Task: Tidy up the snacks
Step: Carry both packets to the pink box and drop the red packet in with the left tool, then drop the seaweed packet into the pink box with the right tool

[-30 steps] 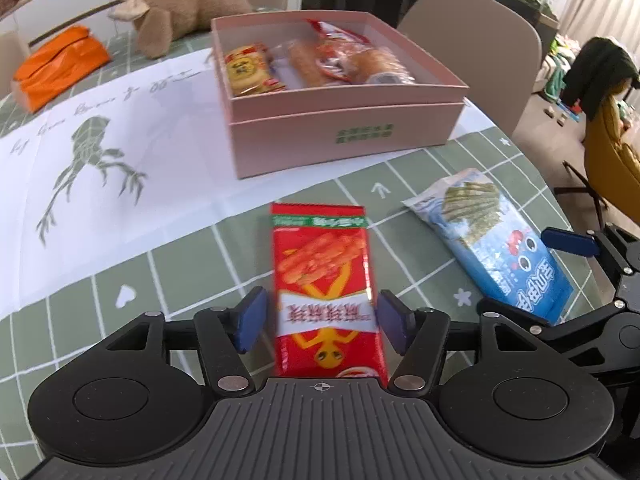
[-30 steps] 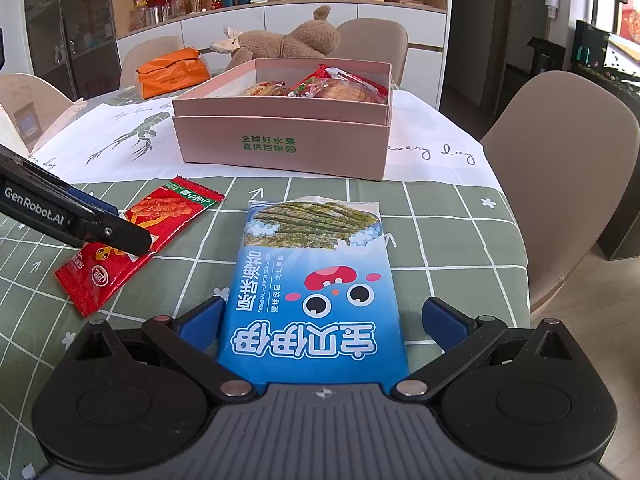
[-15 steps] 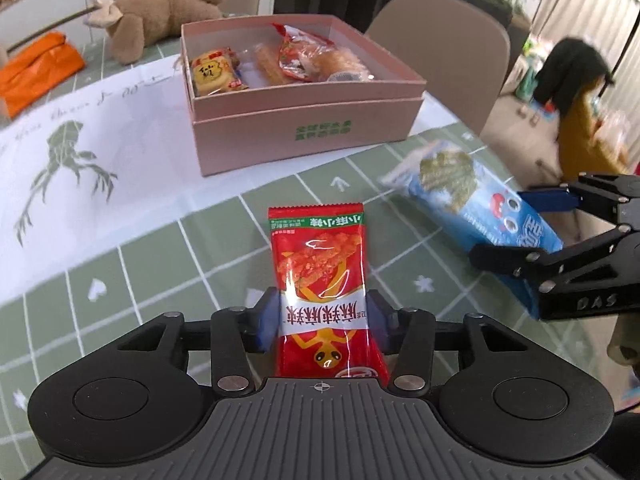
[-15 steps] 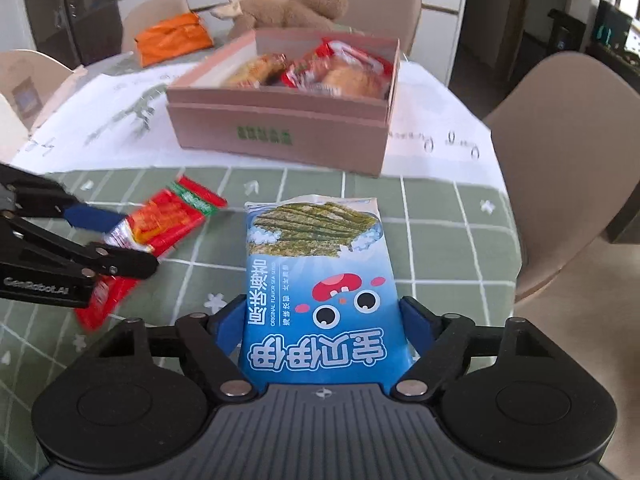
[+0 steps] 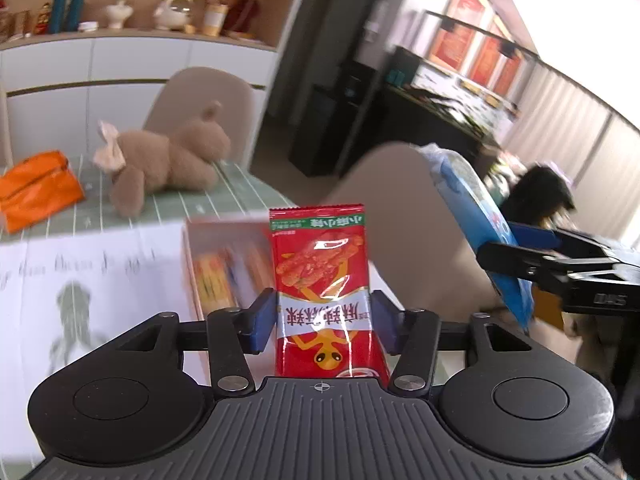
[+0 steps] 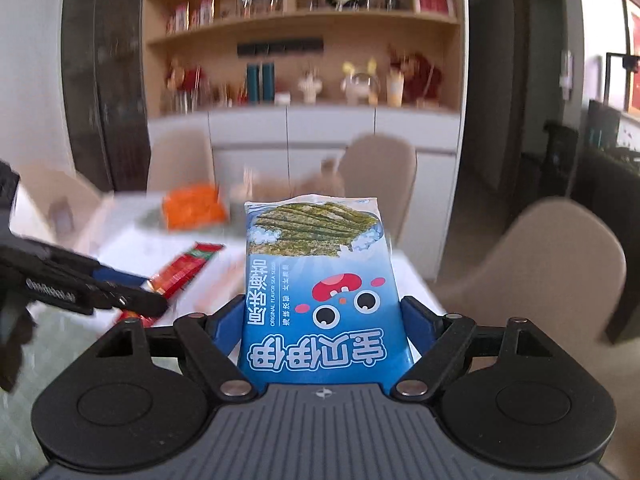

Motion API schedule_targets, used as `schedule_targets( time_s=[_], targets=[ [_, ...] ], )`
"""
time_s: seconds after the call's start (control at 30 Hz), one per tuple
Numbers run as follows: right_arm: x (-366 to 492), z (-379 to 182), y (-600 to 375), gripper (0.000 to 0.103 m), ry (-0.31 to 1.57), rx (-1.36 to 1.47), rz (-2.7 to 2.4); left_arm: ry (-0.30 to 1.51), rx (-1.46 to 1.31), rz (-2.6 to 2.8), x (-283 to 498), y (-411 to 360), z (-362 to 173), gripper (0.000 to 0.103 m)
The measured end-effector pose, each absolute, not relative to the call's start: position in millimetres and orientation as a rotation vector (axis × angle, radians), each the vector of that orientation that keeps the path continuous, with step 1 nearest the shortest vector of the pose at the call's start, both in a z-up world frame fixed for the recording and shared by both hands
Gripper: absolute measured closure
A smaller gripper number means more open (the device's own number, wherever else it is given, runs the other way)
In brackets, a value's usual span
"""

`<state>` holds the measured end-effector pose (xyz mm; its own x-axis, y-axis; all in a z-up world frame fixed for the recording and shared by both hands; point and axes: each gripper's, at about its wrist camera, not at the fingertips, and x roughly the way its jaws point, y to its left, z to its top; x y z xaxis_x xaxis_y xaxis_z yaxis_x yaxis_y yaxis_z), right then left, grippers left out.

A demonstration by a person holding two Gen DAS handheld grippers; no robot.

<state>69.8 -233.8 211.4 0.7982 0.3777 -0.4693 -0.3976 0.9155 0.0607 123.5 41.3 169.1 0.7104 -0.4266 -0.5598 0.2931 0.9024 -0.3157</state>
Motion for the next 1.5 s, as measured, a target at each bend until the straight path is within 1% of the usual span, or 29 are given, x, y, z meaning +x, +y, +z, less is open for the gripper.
schedule_targets(
  time_s=[0.07, 0.1, 0.17, 0.23, 0.27, 0.4, 0.5, 0.63, 0.77, 0.87, 1.0, 1.07, 1.13, 1.17, 1.3, 1.43, 1.5],
  targets=[
    [113.2, 217.7, -220.8, 0.021, 0.504, 0.026, 0.438, 0.742, -0.278, -0.356, 171.4, 48.5, 152.8, 0.046],
    [134.1, 215.5, -213.6, 0.016, 0.520, 0.057, 0.433, 0.783, -0.315, -0.326, 189.3, 53.0, 140.8, 0.049],
    [178.5, 200.2, -195.8, 0.014, 0.606, 0.094, 0.456, 0.814, -0.356, -0.276, 208.1, 61.5, 121.1, 0.051],
    [208.0, 178.9, -182.3, 0.015, 0.714, 0.104, 0.485, 0.810, -0.364, -0.292, 209.1, 67.0, 112.1, 0.051],
    [213.1, 170.0, -181.3, 0.015, 0.737, 0.119, 0.495, 0.809, -0.363, -0.306, 207.6, 69.0, 108.8, 0.050],
    [220.5, 140.9, -187.0, 0.015, 0.786, 0.204, 0.524, 0.807, -0.334, -0.260, 197.5, 78.3, 97.7, 0.051],
    [222.5, 127.5, -179.1, 0.017, 0.816, 0.170, 0.471, 0.772, -0.350, -0.238, 176.2, 84.5, 99.7, 0.051],
    [193.2, 120.9, -170.0, 0.017, 0.796, 0.047, 0.474, 0.758, -0.259, -0.222, 140.1, 80.3, 102.1, 0.050],
    [170.3, 120.8, -152.5, 0.017, 0.719, -0.072, 0.446, 0.770, -0.166, -0.191, 113.4, 71.9, 98.0, 0.050],
    [178.5, 125.2, -143.7, 0.017, 0.638, -0.060, 0.390, 0.794, -0.188, -0.196, 96.8, 71.9, 100.1, 0.051],
    [215.9, 121.4, -137.7, 0.017, 0.634, 0.046, 0.316, 0.797, -0.199, -0.223, 81.6, 74.9, 112.6, 0.051],
    [234.7, 114.4, -131.4, 0.027, 0.659, 0.040, 0.312, 0.788, -0.201, -0.216, 75.8, 79.4, 119.0, 0.051],
    [245.2, 104.7, -122.6, 0.065, 0.708, -0.021, 0.343, 0.783, -0.210, -0.202, 69.1, 85.3, 121.5, 0.051],
    [246.7, 99.4, -119.6, 0.069, 0.739, -0.038, 0.363, 0.784, -0.216, -0.192, 67.8, 89.0, 121.0, 0.051],
    [228.5, 86.7, -107.5, 0.078, 0.782, -0.085, 0.489, 0.806, -0.244, -0.150, 68.7, 98.0, 110.6, 0.051],
    [208.2, 83.7, -100.7, 0.078, 0.817, -0.119, 0.573, 0.823, -0.250, -0.136, 72.5, 95.8, 104.3, 0.051],
    [205.8, 90.7, -103.7, 0.078, 0.834, -0.087, 0.606, 0.822, -0.245, -0.149, 74.9, 92.1, 105.2, 0.051]
  ],
)
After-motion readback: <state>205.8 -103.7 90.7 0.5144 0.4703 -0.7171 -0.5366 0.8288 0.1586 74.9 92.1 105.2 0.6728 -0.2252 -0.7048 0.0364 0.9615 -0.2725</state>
